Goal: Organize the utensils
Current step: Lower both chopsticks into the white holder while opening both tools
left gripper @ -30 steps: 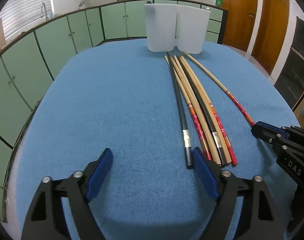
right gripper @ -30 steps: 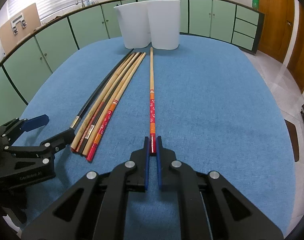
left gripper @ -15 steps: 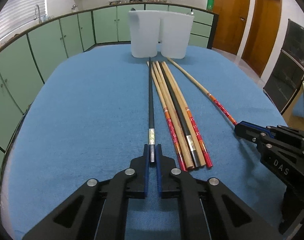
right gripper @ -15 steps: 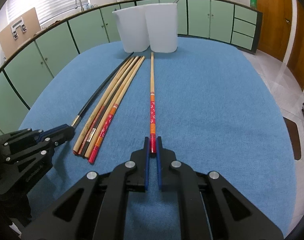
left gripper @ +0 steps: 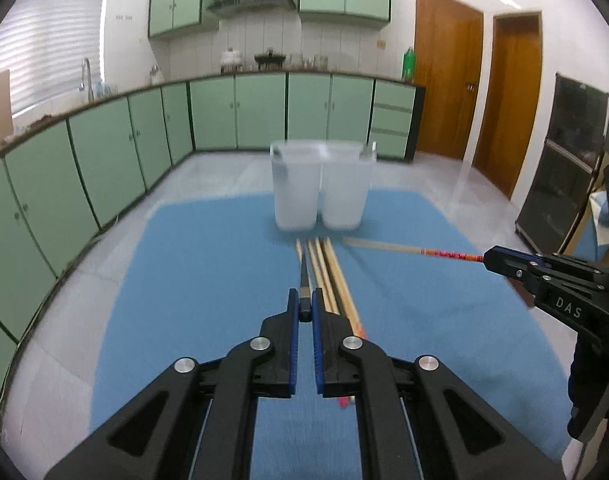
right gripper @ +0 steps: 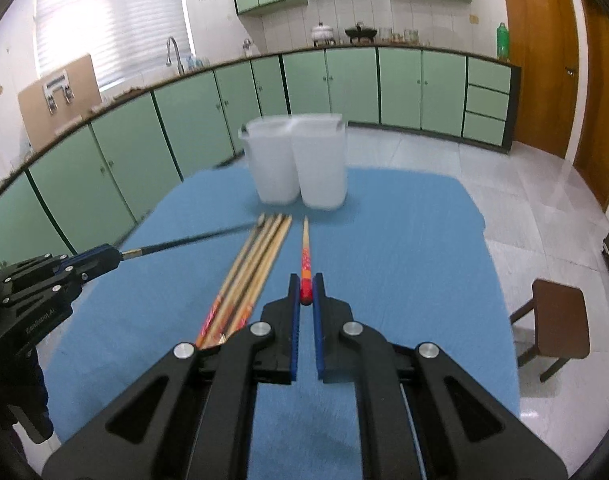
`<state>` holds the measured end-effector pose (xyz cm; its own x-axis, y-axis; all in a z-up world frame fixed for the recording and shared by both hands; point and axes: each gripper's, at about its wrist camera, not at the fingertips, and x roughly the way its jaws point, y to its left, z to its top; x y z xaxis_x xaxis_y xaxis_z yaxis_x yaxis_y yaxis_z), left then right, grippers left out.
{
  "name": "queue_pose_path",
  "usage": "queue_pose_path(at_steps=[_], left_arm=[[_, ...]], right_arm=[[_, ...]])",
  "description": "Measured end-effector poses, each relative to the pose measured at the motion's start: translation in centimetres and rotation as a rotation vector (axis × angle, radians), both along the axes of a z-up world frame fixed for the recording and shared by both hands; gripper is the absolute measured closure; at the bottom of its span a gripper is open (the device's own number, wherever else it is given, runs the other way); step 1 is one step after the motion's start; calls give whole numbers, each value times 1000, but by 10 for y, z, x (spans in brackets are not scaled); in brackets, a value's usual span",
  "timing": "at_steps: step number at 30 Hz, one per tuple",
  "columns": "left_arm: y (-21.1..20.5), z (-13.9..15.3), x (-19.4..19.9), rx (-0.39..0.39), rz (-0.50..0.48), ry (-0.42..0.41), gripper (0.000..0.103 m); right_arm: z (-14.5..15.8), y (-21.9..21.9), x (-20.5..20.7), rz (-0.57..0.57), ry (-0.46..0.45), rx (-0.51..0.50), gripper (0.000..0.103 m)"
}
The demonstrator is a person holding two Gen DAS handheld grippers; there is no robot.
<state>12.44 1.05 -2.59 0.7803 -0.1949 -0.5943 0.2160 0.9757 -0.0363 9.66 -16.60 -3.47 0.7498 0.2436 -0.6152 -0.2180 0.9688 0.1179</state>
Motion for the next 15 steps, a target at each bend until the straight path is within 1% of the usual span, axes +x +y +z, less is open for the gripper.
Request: queue_pose_path(at_steps=[4,7,10,15], left_arm=[[3,24,13,-23,-9,-52,97],[4,43,26,-43,-23,-90,97],[2,61,43,-43,-40,-123,97],[-3,78,70,-65,-71,-140,97]], right_arm=[[33,-5,14,22,-54,14,98],[55,-7,28,48,-73,24,98],[73,-2,47,68,-88,-1,98],[103,2,76,108,-102,-9,98]])
